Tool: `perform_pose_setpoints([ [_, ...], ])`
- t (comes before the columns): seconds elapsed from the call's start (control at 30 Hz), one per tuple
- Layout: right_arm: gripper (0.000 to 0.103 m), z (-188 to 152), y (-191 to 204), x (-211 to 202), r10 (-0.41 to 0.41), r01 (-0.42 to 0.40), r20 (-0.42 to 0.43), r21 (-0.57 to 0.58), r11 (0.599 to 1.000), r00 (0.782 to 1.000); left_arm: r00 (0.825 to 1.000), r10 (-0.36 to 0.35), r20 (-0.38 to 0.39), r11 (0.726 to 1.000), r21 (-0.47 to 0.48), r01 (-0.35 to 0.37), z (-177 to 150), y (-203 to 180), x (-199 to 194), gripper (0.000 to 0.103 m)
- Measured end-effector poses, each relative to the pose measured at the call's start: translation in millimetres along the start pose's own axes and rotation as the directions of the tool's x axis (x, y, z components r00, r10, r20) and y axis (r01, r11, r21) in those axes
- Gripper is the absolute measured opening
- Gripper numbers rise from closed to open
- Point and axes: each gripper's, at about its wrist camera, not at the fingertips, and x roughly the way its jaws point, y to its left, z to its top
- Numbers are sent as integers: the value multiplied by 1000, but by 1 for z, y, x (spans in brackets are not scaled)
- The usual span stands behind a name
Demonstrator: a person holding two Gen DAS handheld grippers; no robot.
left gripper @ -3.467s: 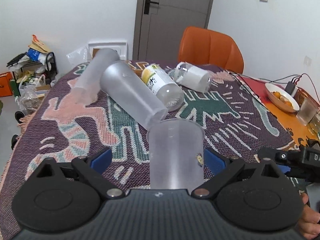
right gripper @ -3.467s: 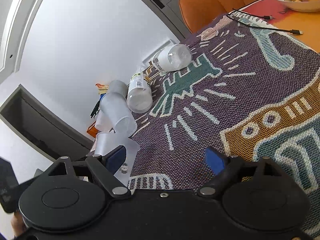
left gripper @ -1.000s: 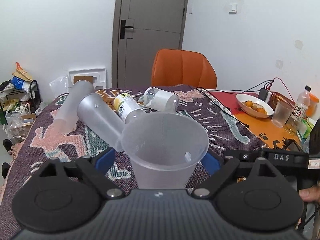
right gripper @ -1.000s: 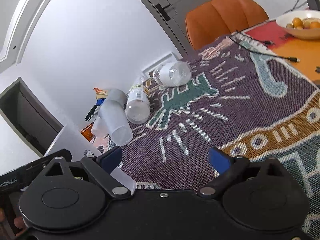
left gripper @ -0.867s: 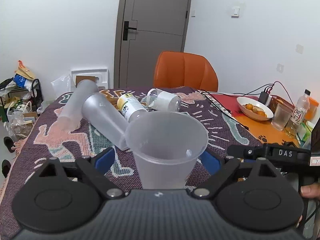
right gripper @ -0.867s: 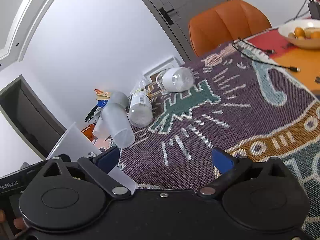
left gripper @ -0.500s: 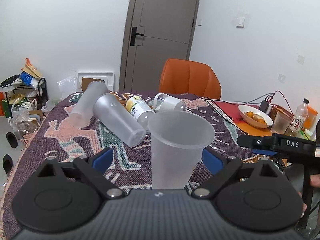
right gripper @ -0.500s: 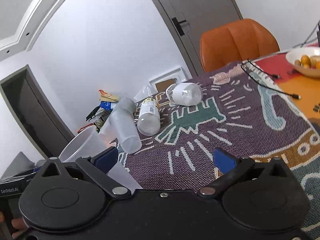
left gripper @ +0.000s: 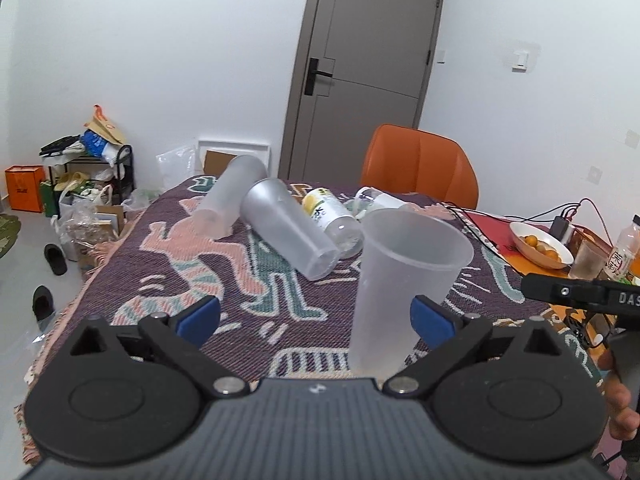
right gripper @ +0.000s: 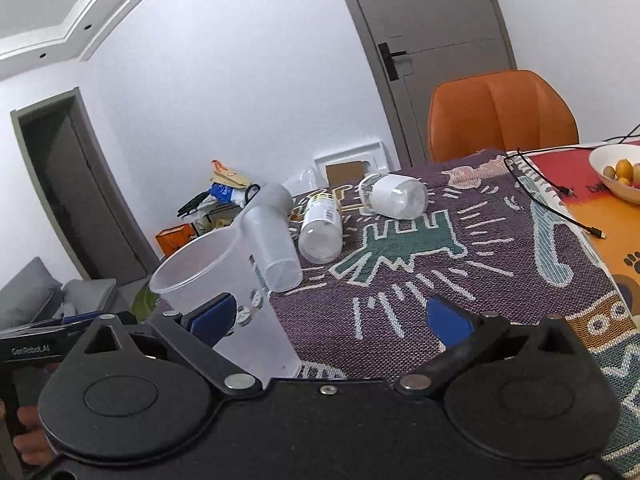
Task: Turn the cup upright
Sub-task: 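Open the right gripper and pull it back from the standing cup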
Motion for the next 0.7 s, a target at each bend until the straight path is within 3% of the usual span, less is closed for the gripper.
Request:
perform_pose_setpoints([
  [0.7,103,-9,25,-14,16,-21,-50,-105,994,999,998,68,-2,998,-8,-68,-13,15,-21,102],
])
